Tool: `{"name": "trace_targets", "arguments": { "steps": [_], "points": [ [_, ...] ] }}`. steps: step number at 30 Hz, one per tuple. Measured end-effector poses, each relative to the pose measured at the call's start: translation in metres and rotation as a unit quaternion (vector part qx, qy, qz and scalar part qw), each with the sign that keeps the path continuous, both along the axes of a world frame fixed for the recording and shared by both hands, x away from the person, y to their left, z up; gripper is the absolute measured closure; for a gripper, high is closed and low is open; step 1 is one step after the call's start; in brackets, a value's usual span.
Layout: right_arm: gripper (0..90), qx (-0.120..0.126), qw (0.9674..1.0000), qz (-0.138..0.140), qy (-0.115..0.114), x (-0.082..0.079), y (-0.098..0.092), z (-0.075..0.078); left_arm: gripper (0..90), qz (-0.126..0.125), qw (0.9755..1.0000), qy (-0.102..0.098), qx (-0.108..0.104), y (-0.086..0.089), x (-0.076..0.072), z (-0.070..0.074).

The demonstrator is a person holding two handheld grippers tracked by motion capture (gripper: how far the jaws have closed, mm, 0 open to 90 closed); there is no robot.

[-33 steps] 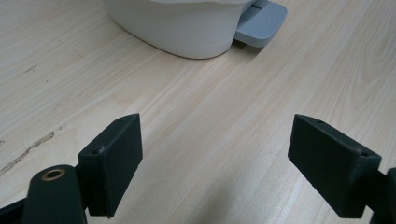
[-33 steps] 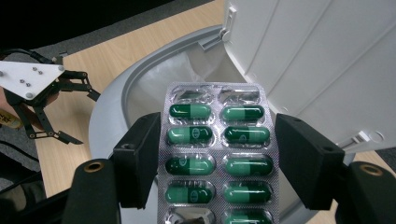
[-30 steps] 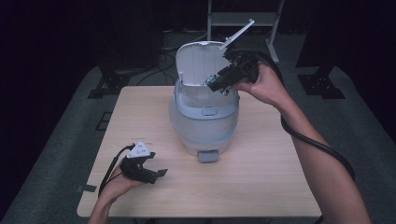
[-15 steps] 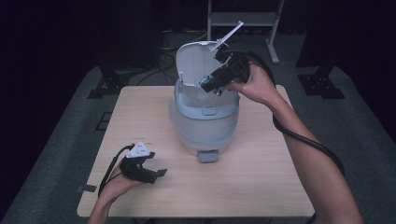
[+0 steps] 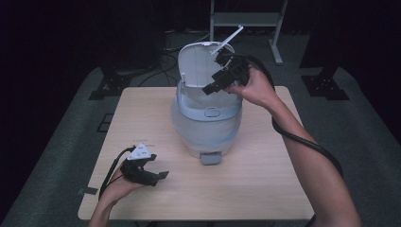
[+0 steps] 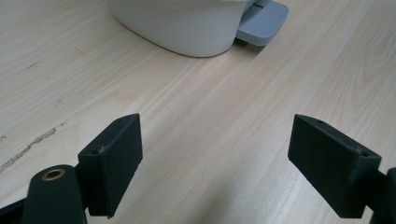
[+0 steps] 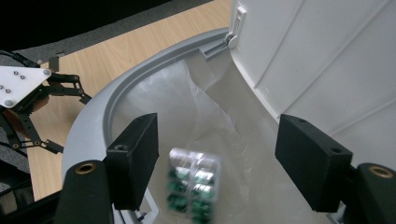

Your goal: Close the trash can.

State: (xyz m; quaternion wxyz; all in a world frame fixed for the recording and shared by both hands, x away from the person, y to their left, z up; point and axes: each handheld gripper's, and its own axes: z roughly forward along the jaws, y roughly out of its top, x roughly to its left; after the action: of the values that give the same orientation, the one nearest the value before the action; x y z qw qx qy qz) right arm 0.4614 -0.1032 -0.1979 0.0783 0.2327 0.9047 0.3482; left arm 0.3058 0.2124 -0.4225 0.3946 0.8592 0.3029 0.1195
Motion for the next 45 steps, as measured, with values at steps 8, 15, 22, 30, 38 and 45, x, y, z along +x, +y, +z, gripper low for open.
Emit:
{"name": "trace_targets", "arguments": {
  "steps": [8, 15, 22, 30, 38, 45],
  "points": [
    [35.2, 0.005, 1.0, 0.0, 0.002, -0.001, -0.01, -0.002, 16.9, 0.0, 1.0, 0.001, 0.001, 0.0, 0.001, 0.0],
    [42.6, 0.013, 0.9999, 0.004, 0.004, -0.005, -0.02, -0.002, 16.9, 0.002, 1.0, 0.001, 0.001, 0.001, 0.0, 0.0],
    [60.1, 0.022, 0.9997, 0.0, 0.005, -0.009, -0.033, 0.001, 16.9, 0.005, 1.0, 0.002, 0.0, 0.003, 0.001, -0.001],
    [68.2, 0.027, 0.9995, -0.01, 0.014, -0.011, -0.042, 0.001, 16.9, 0.008, 1.0, 0.003, 0.0, 0.004, 0.001, -0.001],
    [80.7, 0.034, 0.9992, -0.012, 0.017, -0.011, -0.054, 0.003, 16.9, 0.01, 0.9999, 0.004, 0.002, 0.004, 0.001, -0.002],
    [87.0, 0.041, 0.9987, -0.024, 0.019, -0.008, -0.068, 0.008, 16.9, 0.01, 0.9999, 0.005, 0.003, 0.004, 0.002, -0.003]
  ]
}}
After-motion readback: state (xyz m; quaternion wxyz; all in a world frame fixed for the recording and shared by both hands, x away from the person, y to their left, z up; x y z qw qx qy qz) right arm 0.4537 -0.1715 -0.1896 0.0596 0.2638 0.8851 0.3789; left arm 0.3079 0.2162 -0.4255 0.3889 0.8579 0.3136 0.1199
